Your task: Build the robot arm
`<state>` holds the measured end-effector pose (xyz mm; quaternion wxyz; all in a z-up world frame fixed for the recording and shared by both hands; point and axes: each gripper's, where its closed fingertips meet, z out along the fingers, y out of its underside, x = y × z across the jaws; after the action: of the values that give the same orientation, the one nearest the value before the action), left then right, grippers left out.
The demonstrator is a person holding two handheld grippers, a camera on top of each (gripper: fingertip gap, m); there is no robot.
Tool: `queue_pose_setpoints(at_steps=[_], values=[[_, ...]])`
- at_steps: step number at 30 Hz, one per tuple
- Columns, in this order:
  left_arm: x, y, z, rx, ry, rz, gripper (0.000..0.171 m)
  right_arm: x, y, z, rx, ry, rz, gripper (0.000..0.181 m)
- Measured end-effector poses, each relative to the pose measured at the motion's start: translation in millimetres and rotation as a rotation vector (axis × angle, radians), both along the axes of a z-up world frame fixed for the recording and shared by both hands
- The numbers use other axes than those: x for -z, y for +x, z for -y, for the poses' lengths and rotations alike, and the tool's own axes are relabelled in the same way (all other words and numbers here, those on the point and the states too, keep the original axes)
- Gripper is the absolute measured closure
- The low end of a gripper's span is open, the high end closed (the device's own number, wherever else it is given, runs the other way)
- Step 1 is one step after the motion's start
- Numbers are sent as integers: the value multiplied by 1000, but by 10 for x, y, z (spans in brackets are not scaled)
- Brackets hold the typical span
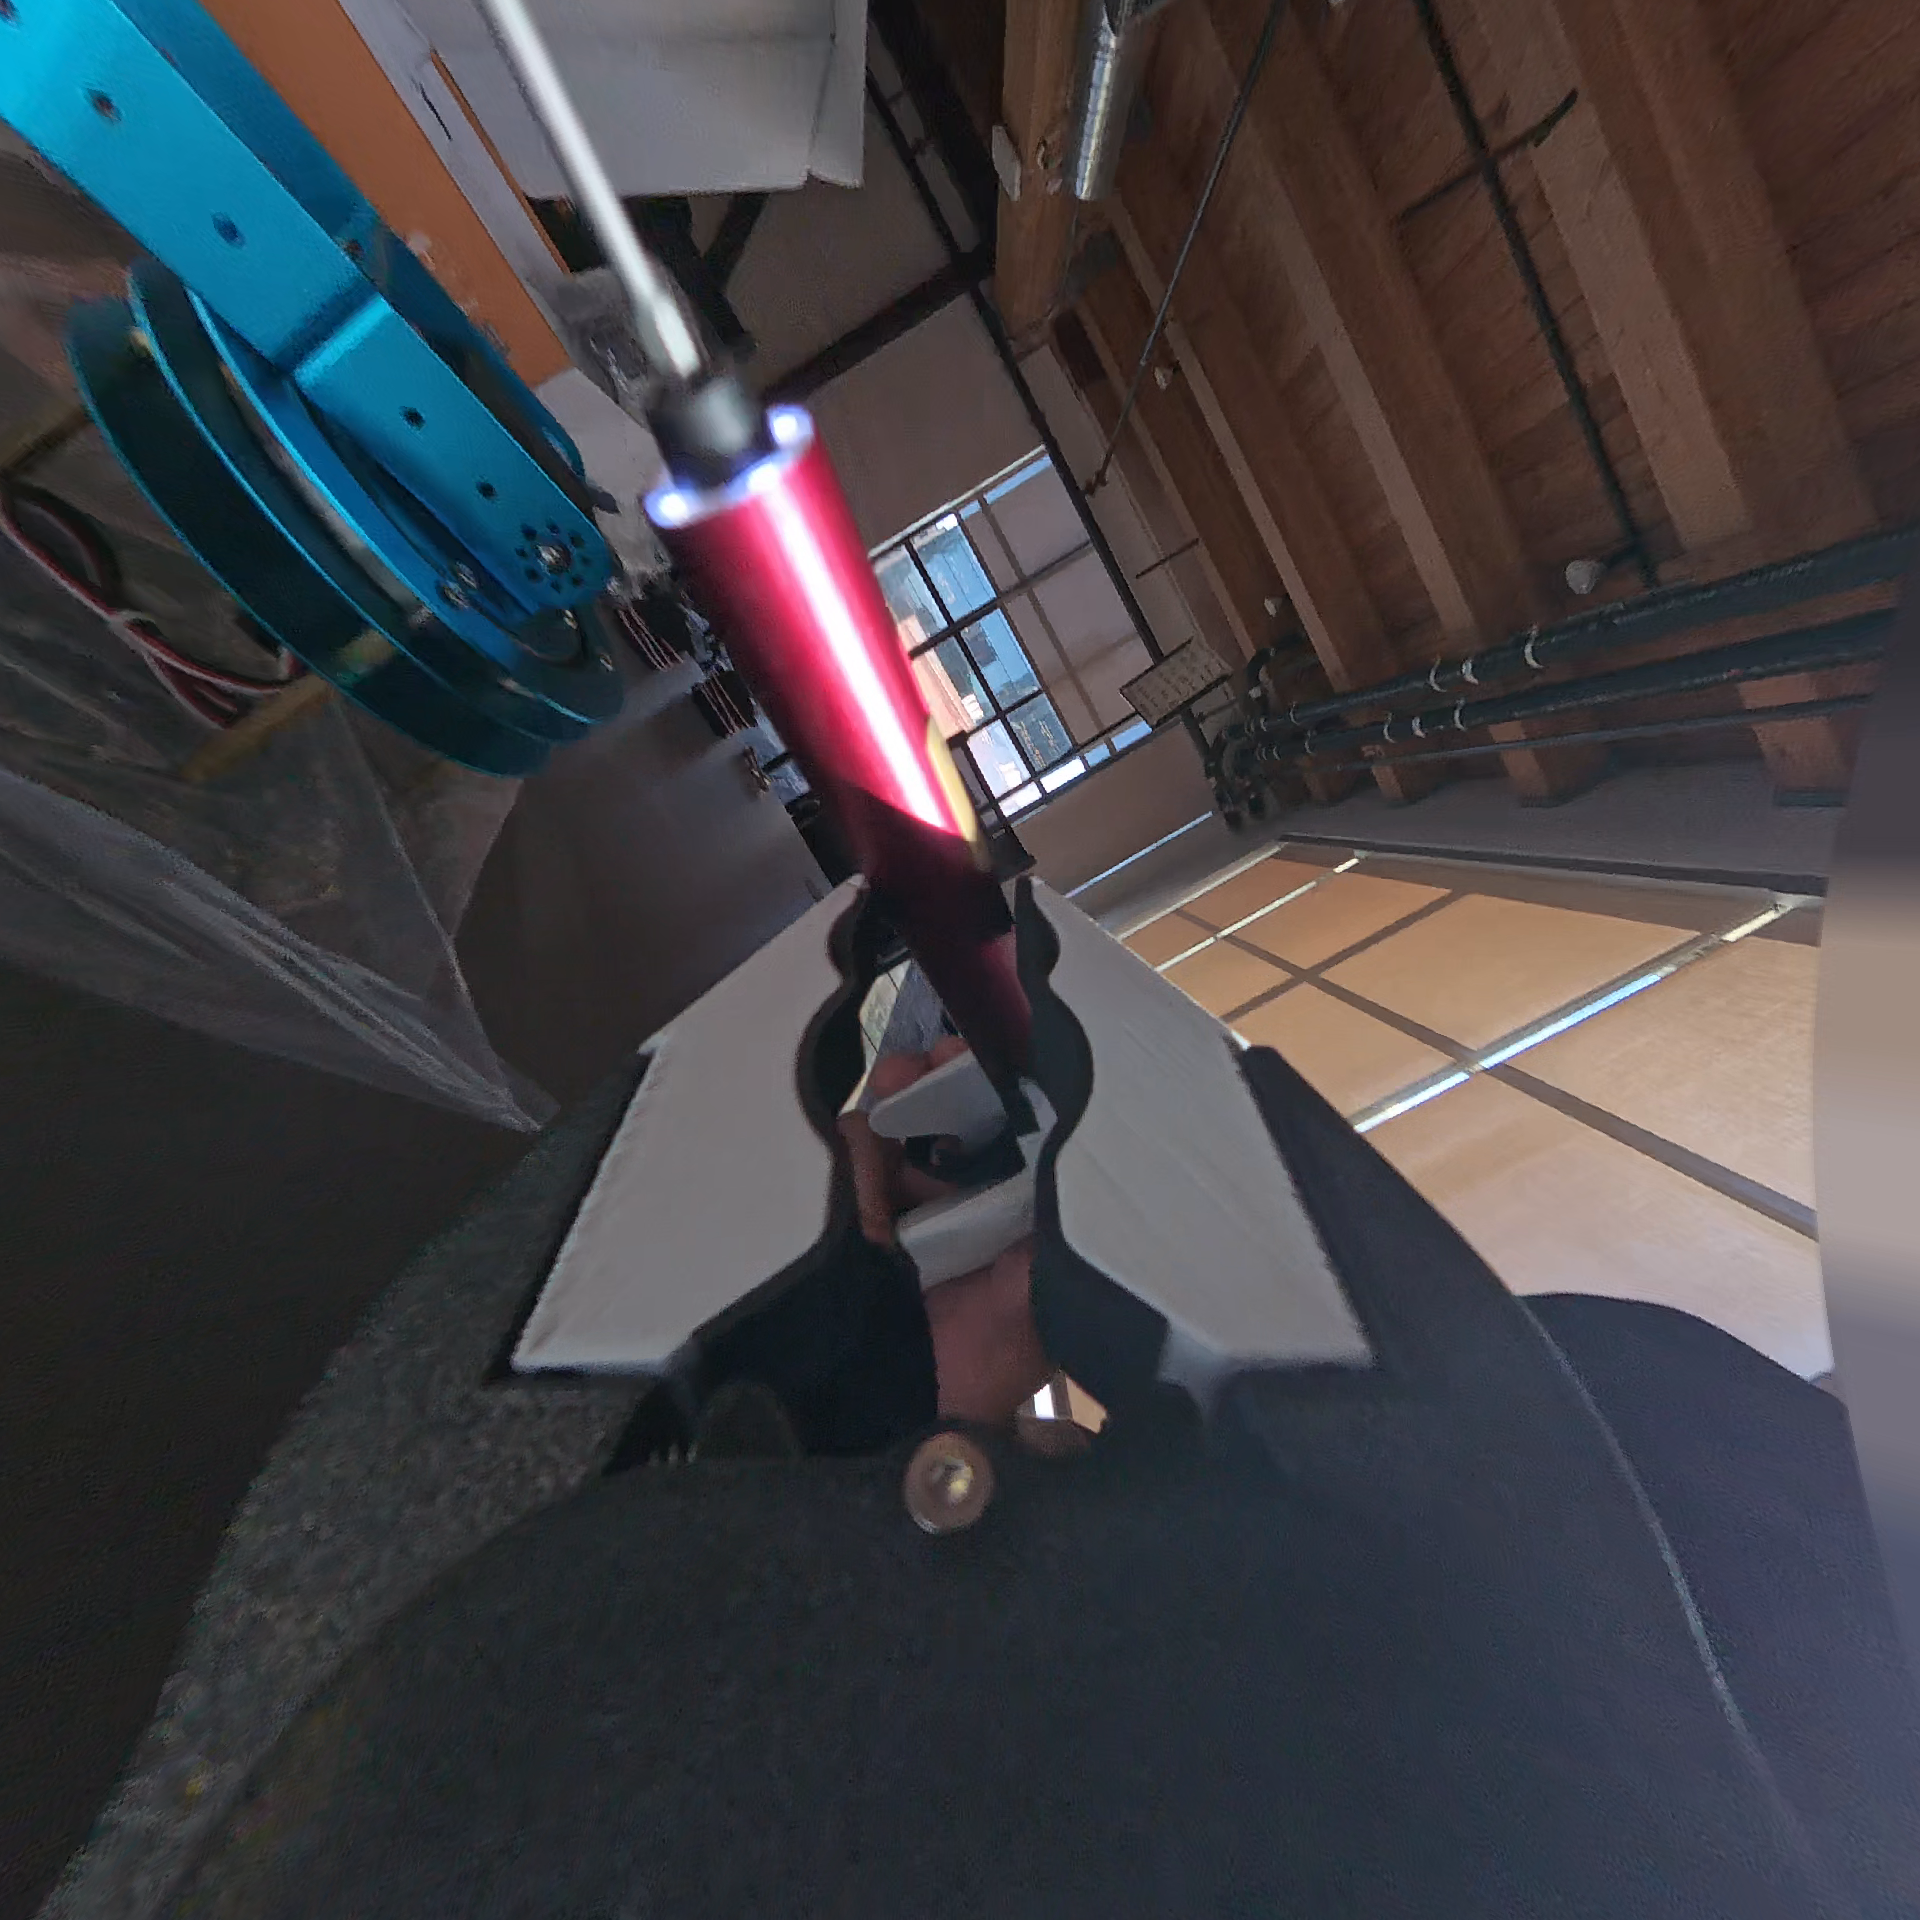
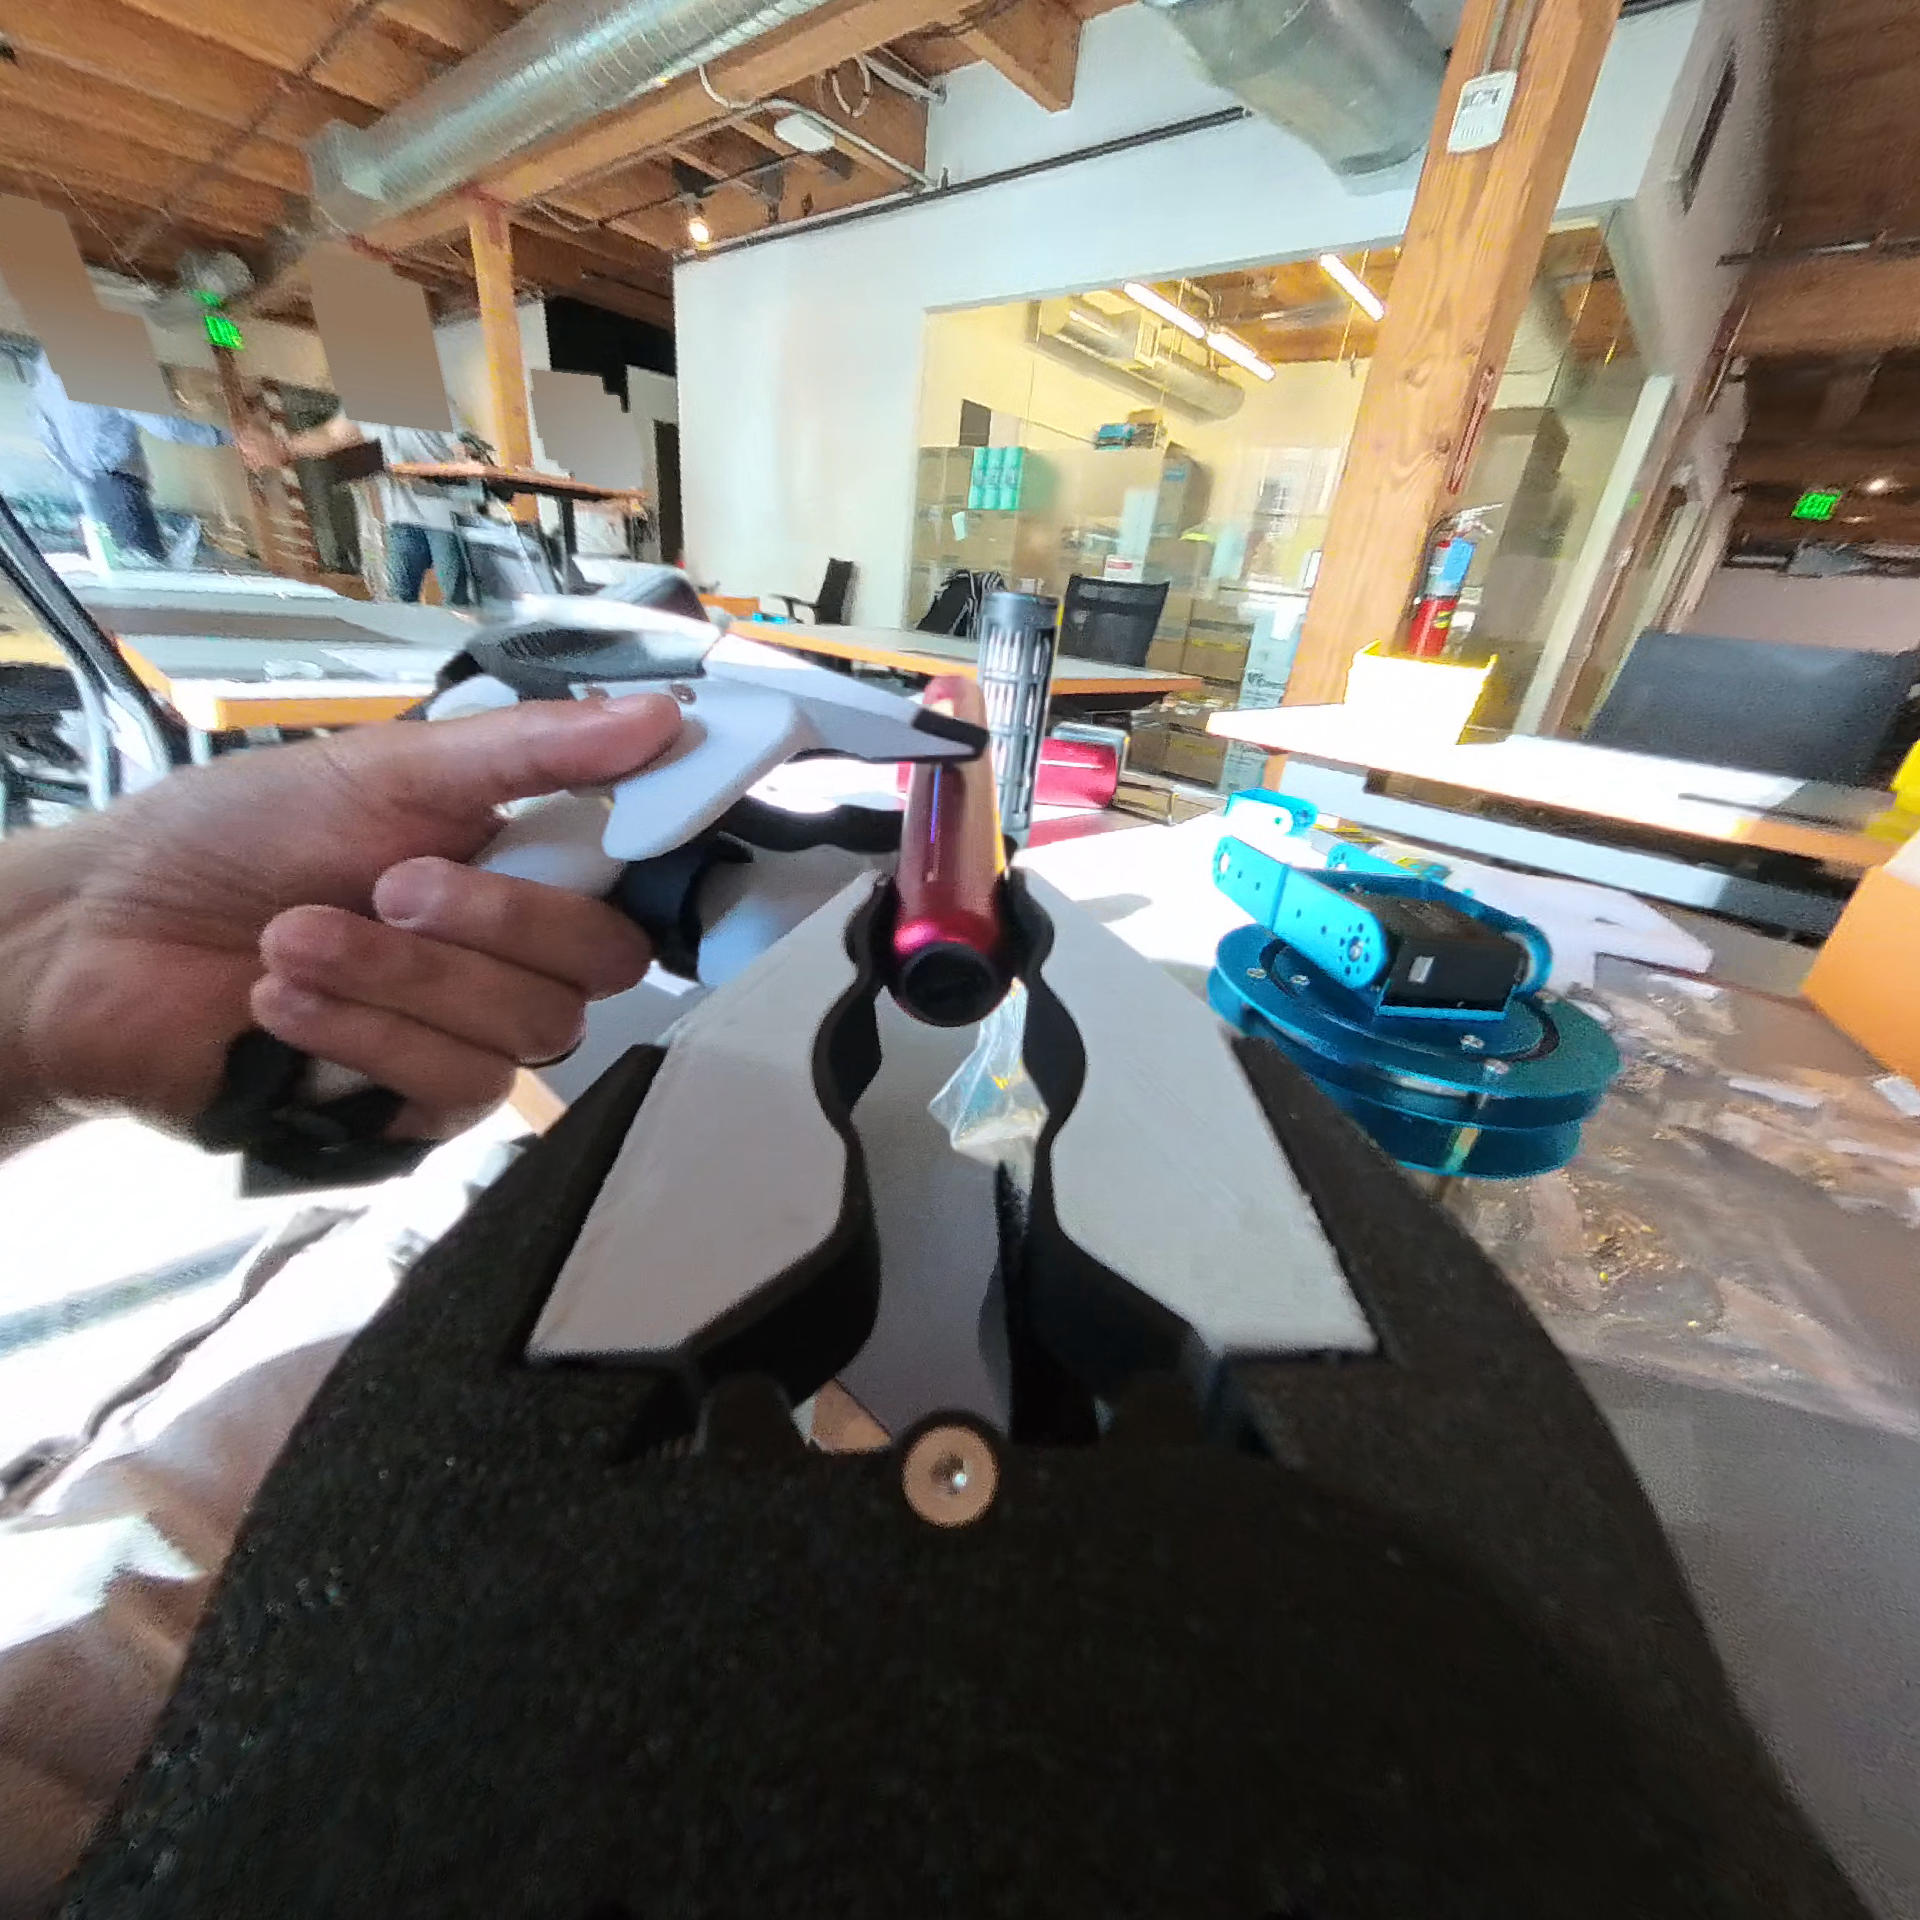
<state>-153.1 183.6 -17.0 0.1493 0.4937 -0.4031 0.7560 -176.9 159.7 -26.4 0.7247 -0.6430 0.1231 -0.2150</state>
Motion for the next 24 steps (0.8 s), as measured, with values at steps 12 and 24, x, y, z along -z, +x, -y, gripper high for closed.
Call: queue_pose_setpoints(at_steps=[12,24], values=[[111,244,-553,-88,-243,-80,165,-135,-60,251,-139,142,-67,161],[57,619,-454,-127,-220,-98,171,-230,622,93,16,-118,29,152]])
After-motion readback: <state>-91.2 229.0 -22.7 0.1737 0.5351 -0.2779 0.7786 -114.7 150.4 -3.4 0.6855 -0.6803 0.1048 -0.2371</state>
